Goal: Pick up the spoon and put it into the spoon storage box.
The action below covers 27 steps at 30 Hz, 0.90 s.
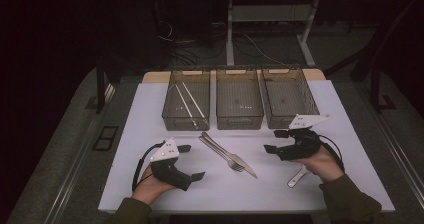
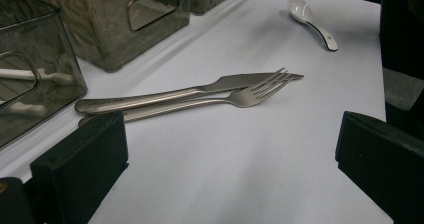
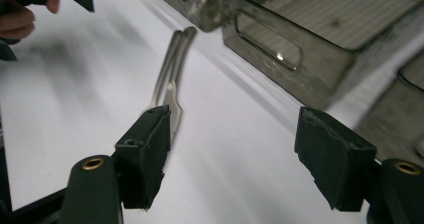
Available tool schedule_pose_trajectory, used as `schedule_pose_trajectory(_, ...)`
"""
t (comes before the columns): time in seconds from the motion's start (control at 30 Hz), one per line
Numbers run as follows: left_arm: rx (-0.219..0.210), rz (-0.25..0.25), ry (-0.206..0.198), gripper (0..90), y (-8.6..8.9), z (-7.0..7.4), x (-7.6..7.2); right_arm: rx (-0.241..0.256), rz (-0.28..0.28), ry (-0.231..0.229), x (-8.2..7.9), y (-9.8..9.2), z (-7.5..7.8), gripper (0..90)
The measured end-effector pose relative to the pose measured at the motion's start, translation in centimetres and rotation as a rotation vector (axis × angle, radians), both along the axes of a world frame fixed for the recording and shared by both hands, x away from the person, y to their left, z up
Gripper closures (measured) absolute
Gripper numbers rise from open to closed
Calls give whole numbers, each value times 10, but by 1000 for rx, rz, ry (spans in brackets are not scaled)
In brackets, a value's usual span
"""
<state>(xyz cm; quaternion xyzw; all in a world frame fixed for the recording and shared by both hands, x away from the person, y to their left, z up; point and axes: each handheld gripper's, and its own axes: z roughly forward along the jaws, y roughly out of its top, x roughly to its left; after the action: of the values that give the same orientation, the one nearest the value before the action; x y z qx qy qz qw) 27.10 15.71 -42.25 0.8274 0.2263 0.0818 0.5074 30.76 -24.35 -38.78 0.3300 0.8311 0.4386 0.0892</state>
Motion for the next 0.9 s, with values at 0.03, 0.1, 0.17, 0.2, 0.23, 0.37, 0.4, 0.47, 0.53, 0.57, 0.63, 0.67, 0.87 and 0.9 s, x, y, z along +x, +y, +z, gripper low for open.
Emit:
schedule_pose_trajectory(0.03, 0, 0, 0, 0, 0, 0, 0, 2, -9, 3, -1, -3, -1, 310)
schedule_pose_trajectory(0.1, -1, 0, -1, 0, 0, 0, 0, -8, -24, 3, -3, -10, -3, 316)
schedule_pose_trajectory(0.17, -3, 4, -2, 0, 0, 1, -1, -11, -43, 10, -4, -18, -5, 337)
schedule_pose_trajectory(0.2, -2, 3, -3, 0, 0, 1, -1, -22, -52, 8, -5, -22, -6, 351)
schedule_pose_trajectory(0.23, -1, 3, -3, 0, 0, 1, -1, -27, -63, 11, -5, -25, -7, 367)
schedule_pose_trajectory(0.37, -2, 1, -2, 0, 0, 0, -1, -64, -98, 17, -6, -39, -12, 478)
schedule_pose_trajectory(0.4, -2, 1, -3, 0, -1, 1, -1, -74, -104, 22, -6, -43, -13, 504)
schedule_pose_trajectory(0.47, -2, 1, -3, 0, -1, 1, -1, -94, -118, 28, -6, -49, -17, 565)
schedule_pose_trajectory(0.53, 1, 1, -3, 0, -1, 1, -1, -110, -127, 36, -5, -54, -20, 630)
schedule_pose_trajectory(0.57, 0, 1, -3, 0, -1, 1, -1, -123, -136, 36, -5, -56, -21, 671)
schedule_pose_trajectory(0.63, 2, 0, -5, 0, -1, 1, -1, -146, -150, 43, -5, -60, -23, 735)
schedule_pose_trajectory(0.67, 3, -1, -5, 0, -1, 1, -1, -155, -158, 50, -4, -62, -24, 773)
schedule_pose_trajectory(0.87, 4, -1, -6, 0, -1, 1, -1, -202, -175, 87, 1, -70, -31, 893)
schedule_pose_trajectory(0.9, 3, 0, -5, 0, -1, 1, -1, -213, -175, 86, 1, -71, -32, 894)
